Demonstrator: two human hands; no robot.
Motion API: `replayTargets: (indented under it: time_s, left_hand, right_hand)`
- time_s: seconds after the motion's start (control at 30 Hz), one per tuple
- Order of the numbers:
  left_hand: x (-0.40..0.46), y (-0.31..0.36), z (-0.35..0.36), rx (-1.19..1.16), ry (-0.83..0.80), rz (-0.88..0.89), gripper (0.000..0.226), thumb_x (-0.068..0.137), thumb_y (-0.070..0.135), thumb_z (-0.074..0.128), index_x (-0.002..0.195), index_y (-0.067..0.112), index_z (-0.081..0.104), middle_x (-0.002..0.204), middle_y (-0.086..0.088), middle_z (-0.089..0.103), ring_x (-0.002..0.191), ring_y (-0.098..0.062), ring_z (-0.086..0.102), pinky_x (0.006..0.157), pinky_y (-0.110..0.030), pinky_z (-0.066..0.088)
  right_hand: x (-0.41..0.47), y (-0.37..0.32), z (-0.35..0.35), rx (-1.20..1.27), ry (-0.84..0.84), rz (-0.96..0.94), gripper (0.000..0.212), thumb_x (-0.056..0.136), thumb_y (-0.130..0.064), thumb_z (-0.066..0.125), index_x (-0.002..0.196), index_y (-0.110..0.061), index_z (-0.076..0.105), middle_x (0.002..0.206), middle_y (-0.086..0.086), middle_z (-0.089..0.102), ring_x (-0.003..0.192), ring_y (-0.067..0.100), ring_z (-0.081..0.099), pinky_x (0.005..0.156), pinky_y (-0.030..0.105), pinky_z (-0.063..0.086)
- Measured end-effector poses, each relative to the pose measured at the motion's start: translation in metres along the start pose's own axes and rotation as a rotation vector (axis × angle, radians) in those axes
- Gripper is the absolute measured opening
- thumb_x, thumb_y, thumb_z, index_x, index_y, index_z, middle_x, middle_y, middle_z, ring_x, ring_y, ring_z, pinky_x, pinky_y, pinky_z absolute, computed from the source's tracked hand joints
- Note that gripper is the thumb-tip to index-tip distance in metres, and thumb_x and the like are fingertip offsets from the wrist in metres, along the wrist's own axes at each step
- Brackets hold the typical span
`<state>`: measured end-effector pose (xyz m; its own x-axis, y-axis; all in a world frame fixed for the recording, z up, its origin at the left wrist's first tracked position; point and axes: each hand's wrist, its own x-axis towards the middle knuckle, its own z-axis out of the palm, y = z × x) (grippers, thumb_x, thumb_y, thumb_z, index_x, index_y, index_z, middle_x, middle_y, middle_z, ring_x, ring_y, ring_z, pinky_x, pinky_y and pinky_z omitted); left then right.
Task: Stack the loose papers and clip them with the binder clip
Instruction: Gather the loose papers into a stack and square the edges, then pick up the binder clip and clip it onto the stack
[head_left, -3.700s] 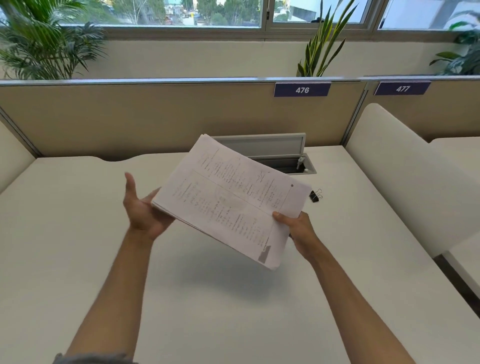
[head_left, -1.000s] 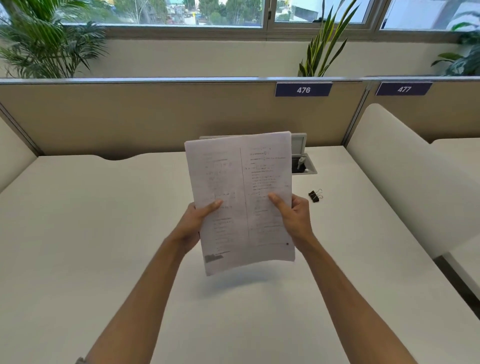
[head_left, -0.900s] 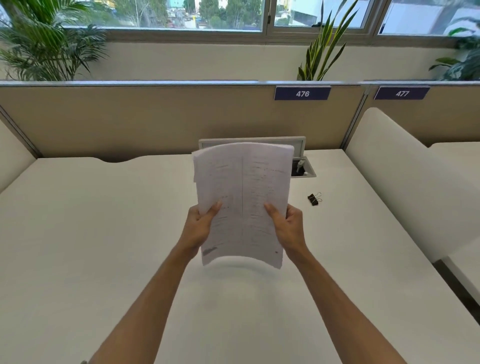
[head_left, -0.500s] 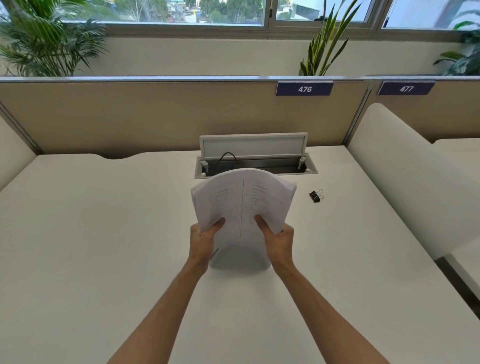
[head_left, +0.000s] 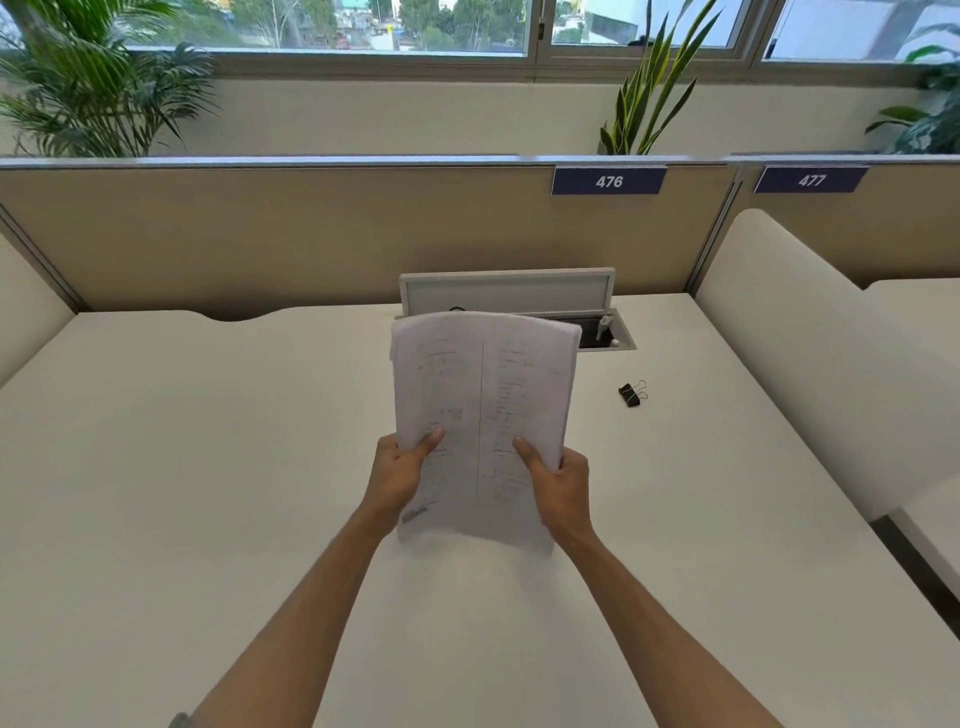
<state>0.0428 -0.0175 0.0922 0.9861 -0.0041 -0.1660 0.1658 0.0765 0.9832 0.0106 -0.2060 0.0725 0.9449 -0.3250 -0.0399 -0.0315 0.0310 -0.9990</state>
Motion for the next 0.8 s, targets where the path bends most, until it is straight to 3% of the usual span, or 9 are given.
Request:
replayTargets:
  time_s: [0.13, 0.37, 0.73, 0.8]
  left_hand:
    - [0.008, 0.013, -0.013, 0.011, -0.108, -0.118, 0.028, 0.087, 0.022, 0.070, 0.113, 0.011, 0.069, 0.101, -0.008, 0.077, 0.088, -0.027, 0.075, 0.071, -0.039, 0.061]
    - [0.000, 0.014, -0.025, -0.144, -0.292, -0.276, 0.032, 0.086, 0.019, 0.065, 0.116, 0.011, 0.065, 0.110, -0.014, 0.074, 0.096, -0.033, 0.072, 0.075, -0.043, 0.061]
    - [-0.012, -0.014, -0.015, -0.045, -0.172, -0.251, 0.027, 0.092, 0.014, 0.062, 0.119, 0.012, 0.060, 0.102, -0.011, 0.076, 0.087, -0.031, 0.075, 0.069, -0.043, 0.062]
    - [-0.013, -0.015, -0.014, -0.018, -0.163, -0.233, 0.025, 0.092, 0.015, 0.062, 0.118, 0.014, 0.060, 0.102, -0.009, 0.076, 0.085, -0.029, 0.075, 0.067, -0.040, 0.062]
  right_hand:
    - [0.013, -0.010, -0.009, 0.037, -0.078, 0.050, 0.020, 0.086, -0.021, 0.073, 0.096, -0.004, 0.074, 0.091, 0.008, 0.077, 0.078, 0.023, 0.075, 0.064, 0.033, 0.061]
    - [0.029, -0.017, -0.022, 0.077, -0.209, 0.279, 0.033, 0.083, -0.021, 0.075, 0.112, -0.007, 0.069, 0.101, 0.009, 0.076, 0.087, 0.028, 0.075, 0.077, 0.043, 0.061]
    - [0.035, -0.009, -0.028, 0.024, -0.203, 0.338, 0.032, 0.083, -0.023, 0.076, 0.111, -0.009, 0.070, 0.106, 0.008, 0.075, 0.091, 0.025, 0.074, 0.083, 0.045, 0.060]
    - [0.038, -0.007, -0.031, 0.010, -0.179, 0.323, 0.030, 0.085, -0.028, 0.074, 0.109, -0.010, 0.071, 0.105, 0.005, 0.076, 0.091, 0.023, 0.074, 0.080, 0.040, 0.060]
